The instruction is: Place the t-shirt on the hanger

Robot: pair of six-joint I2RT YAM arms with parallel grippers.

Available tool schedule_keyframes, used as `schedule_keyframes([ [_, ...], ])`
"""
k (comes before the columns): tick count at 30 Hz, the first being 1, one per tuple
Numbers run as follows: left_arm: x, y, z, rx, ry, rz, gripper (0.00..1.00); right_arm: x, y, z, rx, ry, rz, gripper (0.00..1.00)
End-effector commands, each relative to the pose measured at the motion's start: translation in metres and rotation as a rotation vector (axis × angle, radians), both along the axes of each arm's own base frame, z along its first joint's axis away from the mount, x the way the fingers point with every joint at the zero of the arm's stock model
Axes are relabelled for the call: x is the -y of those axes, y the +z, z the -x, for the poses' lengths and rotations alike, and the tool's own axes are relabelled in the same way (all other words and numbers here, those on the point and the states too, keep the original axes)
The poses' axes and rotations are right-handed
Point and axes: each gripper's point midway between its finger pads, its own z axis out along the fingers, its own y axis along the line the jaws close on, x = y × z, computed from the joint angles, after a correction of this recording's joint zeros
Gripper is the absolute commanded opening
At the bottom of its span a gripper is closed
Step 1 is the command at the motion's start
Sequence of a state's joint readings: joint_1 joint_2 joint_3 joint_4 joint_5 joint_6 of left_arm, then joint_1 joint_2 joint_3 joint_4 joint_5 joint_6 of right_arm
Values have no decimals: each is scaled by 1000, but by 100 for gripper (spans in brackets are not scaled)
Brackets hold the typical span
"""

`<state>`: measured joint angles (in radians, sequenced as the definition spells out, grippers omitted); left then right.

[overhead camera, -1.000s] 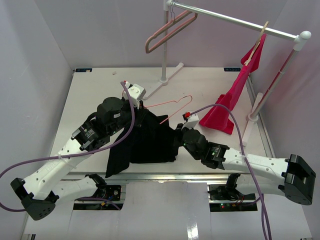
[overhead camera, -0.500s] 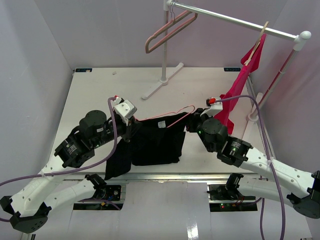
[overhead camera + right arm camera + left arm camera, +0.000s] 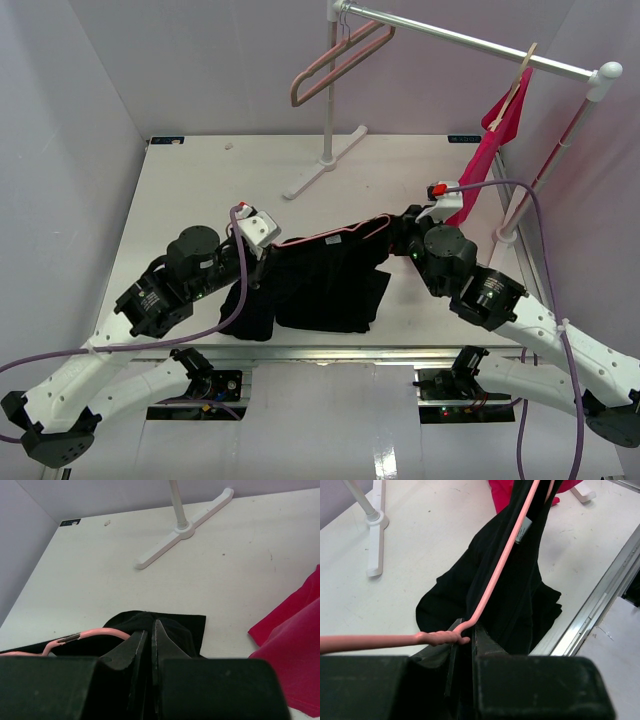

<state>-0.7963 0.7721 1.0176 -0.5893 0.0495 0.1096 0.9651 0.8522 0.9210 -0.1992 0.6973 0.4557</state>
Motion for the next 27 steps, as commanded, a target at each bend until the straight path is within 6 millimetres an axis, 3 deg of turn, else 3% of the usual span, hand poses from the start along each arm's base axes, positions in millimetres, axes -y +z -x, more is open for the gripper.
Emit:
schedule_keyframes([
  [1, -21, -14, -12, 0, 100, -109, 0, 49, 45, -18, 101, -197, 60, 8],
  [8, -29, -32, -39, -10, 219, -229, 0, 52, 62, -20, 151, -178, 164, 8],
  [13, -29, -34, -56, -1, 273, -291, 0, 45, 64, -25, 148, -146, 275, 8],
  [17, -18, -23, -60, 32, 242, -264, 0, 37, 60, -31, 136, -125, 327, 8],
  [27, -13, 4, -63, 97, 213, -240, 0, 4, 36, -47, 63, -27, 478, 8],
])
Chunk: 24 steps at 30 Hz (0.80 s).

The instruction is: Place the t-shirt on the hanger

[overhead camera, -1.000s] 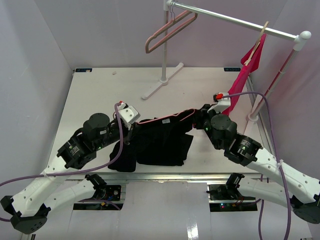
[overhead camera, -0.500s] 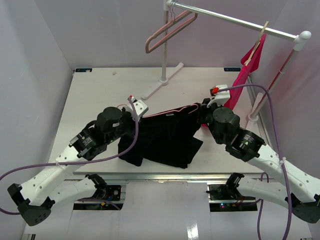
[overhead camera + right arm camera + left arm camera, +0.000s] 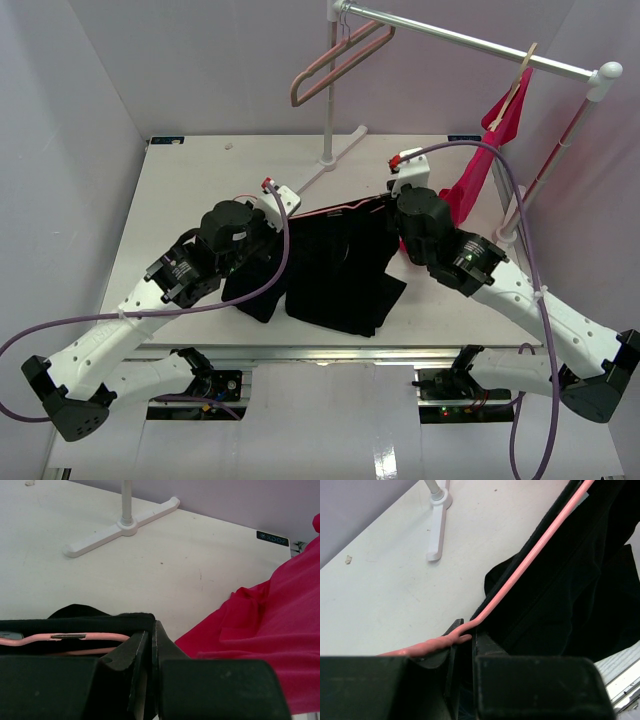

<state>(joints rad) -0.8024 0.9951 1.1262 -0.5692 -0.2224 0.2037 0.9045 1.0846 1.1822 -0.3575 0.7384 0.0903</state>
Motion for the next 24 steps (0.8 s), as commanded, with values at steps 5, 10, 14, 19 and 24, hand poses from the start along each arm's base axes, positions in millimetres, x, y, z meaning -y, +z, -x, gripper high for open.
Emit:
schedule_keyframes([
  [5, -6, 21, 2, 60, -35, -34, 0, -22, 7, -10, -6, 79, 80, 8],
  [10, -22, 3, -4, 35, 50, -112, 0, 2, 9, -25, -7, -41, 118, 8],
  [14, -33, -8, -8, 7, 120, -163, 0, 33, 19, -35, 3, -105, 74, 8],
  [19, -29, -12, -10, -3, 108, -175, 0, 49, 39, -34, 62, -76, -28, 8],
  [24, -13, -6, -9, -16, 47, -141, 0, 21, 36, -30, 55, 88, -35, 8],
])
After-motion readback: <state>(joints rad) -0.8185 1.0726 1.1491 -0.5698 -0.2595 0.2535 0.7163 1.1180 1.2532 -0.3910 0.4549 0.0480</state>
